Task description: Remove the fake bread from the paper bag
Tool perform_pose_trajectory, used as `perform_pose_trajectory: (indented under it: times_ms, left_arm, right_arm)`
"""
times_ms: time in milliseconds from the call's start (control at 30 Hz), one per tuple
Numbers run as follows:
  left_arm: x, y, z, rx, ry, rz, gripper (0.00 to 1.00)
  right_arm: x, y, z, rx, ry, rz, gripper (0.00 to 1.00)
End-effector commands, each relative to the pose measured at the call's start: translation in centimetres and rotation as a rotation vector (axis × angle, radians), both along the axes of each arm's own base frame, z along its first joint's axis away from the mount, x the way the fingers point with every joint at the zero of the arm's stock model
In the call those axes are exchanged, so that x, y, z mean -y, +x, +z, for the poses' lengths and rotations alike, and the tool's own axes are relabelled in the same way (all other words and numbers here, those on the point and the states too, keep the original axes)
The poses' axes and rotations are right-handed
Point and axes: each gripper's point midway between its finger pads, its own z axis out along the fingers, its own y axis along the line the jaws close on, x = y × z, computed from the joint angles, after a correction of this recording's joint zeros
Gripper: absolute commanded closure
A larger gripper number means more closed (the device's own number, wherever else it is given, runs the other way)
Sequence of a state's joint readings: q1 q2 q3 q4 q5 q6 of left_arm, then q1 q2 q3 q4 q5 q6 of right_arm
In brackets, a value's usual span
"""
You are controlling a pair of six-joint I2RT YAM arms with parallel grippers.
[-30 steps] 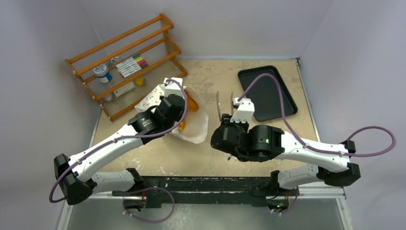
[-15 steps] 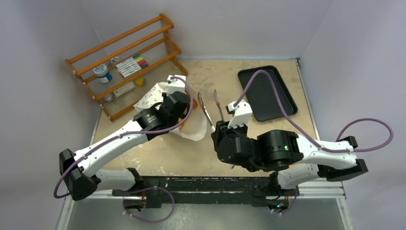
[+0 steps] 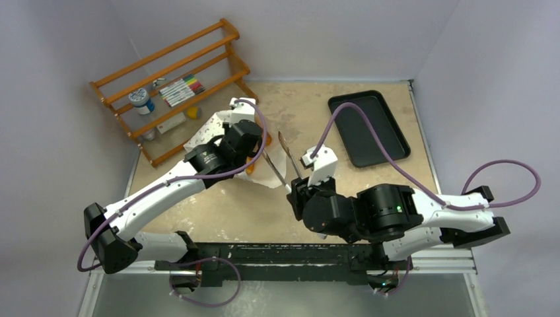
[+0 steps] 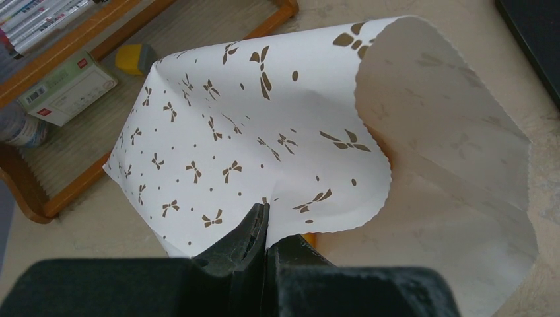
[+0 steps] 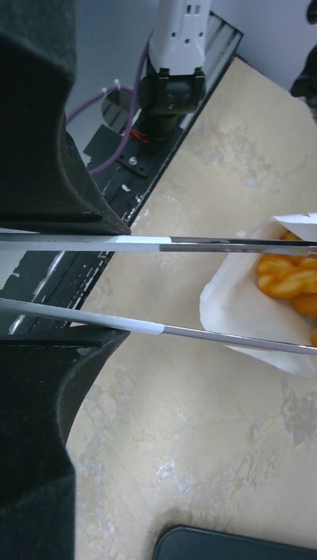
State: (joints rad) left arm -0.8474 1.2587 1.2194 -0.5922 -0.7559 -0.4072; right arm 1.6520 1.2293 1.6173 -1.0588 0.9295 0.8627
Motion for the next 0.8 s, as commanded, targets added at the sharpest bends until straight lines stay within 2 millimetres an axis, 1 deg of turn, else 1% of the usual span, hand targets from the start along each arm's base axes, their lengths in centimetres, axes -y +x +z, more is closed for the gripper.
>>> perform_pose_trajectory:
  times_ms: [0, 133, 267, 533, 667, 767]
  left_arm:
    - [-0.5, 0.4, 2.5, 0.055, -0.033, 0.028, 1.00]
    - [-0.7, 0.2, 2.9, 0.059, -0.041, 0.026, 1.00]
    - [-0.8, 0.0, 3.5, 0.065, -0.049, 0.021, 1.00]
    - [-1.5, -0.7, 4.2, 0.076, -0.066, 0.017, 1.00]
    - [-1.8, -1.0, 4.5, 0.081, -0.073, 0.015, 1.00]
    - [-2.0, -1.2, 4.6, 0.082, -0.077, 0.013, 1.00]
  right_arm:
    - [-1.3, -0.9, 0.3, 0.000, 0.018, 0.081, 0.52]
    - [-2.1, -1.5, -0.4, -0.011, 0.018, 0.128, 0.52]
    - [-2.8, -1.7, -1.6, -0.008, -0.012, 0.144, 0.52]
    - [-2.8, -2.3, -3.9, -0.060, -0.053, 0.145, 0.52]
    - [-2.8, -2.0, -5.0, -0.062, -0.076, 0.123, 0.52]
    - [-2.6, -1.1, -5.4, -0.062, -0.084, 0.095, 0.52]
